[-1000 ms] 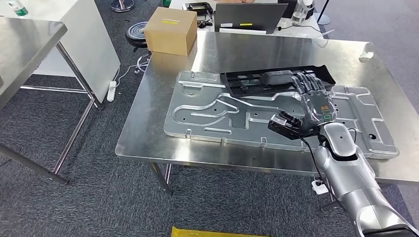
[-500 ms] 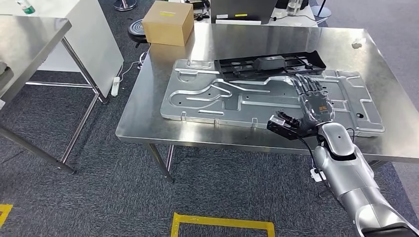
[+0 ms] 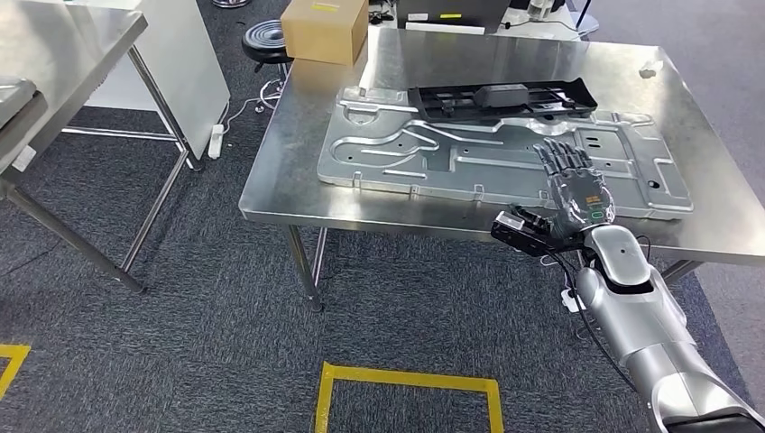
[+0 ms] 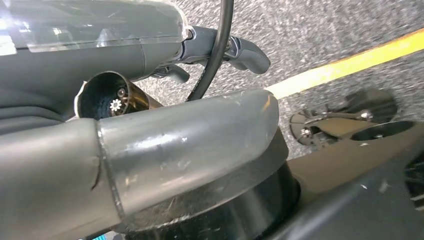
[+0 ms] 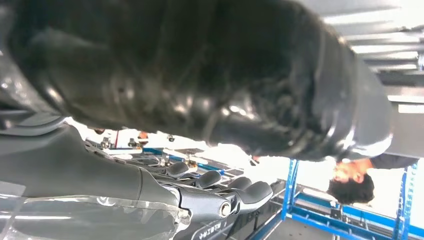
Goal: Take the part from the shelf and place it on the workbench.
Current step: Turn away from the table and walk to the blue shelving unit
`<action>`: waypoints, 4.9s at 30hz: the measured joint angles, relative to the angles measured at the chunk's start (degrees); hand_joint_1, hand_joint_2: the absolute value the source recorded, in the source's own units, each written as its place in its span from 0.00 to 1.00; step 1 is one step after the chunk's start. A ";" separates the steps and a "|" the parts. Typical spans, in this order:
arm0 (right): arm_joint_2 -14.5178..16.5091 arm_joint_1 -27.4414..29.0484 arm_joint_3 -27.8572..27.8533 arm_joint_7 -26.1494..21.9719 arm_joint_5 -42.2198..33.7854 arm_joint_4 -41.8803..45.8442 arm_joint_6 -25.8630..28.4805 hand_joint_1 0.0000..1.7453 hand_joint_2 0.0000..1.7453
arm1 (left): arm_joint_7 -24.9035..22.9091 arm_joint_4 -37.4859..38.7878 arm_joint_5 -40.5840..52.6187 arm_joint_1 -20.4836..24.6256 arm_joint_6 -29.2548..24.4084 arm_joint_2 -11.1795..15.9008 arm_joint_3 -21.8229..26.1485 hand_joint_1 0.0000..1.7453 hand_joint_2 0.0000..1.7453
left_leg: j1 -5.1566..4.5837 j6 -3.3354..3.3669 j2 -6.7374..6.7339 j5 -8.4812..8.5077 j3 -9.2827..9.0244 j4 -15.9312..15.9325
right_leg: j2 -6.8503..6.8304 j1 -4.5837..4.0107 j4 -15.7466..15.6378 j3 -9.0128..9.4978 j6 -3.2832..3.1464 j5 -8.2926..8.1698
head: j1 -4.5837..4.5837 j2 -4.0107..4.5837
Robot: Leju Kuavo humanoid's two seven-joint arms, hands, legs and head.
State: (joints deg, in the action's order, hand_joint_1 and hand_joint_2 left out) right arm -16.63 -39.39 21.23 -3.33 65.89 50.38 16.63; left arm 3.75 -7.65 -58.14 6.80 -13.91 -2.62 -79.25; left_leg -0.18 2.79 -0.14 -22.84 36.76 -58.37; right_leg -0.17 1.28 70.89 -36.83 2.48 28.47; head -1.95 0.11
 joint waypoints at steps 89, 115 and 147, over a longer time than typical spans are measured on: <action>23.88 36.67 -37.59 16.53 -34.37 -39.36 -4.95 0.00 0.00 | 0.23 0.04 -5.32 -0.42 -1.09 -0.13 -0.49 0.00 0.00 | 0.41 0.08 -1.78 -5.65 -7.60 1.90 | 0.60 -0.33 3.29 -4.07 -0.11 5.55 | -0.31 0.00; 24.24 36.86 -39.71 18.99 -35.38 -39.56 -4.96 0.00 0.00 | -0.04 0.04 -5.47 -0.06 -1.55 -0.26 -1.02 0.00 0.00 | 0.84 -0.51 1.16 -6.09 -7.46 1.02 | 3.71 -0.51 -9.89 1.52 -0.53 -0.93 | -0.34 0.00; 24.38 36.70 -40.57 19.46 -35.17 -39.58 -4.94 0.00 0.00 | -0.07 0.04 -6.12 0.00 -1.50 -0.61 -1.35 0.00 0.00 | 0.99 -0.28 0.84 -5.69 -6.98 0.99 | 2.52 -0.39 -5.69 -0.29 -0.20 1.63 | -0.47 0.00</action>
State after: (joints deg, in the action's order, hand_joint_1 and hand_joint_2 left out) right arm 7.75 -2.69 -19.34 16.13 30.71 10.80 11.69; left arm 3.68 -7.61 -64.26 6.80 -15.41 -3.23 -80.60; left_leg 0.81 2.51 0.71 -28.52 29.78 -57.38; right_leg 2.35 0.89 65.21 -37.11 2.28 30.11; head -2.42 0.11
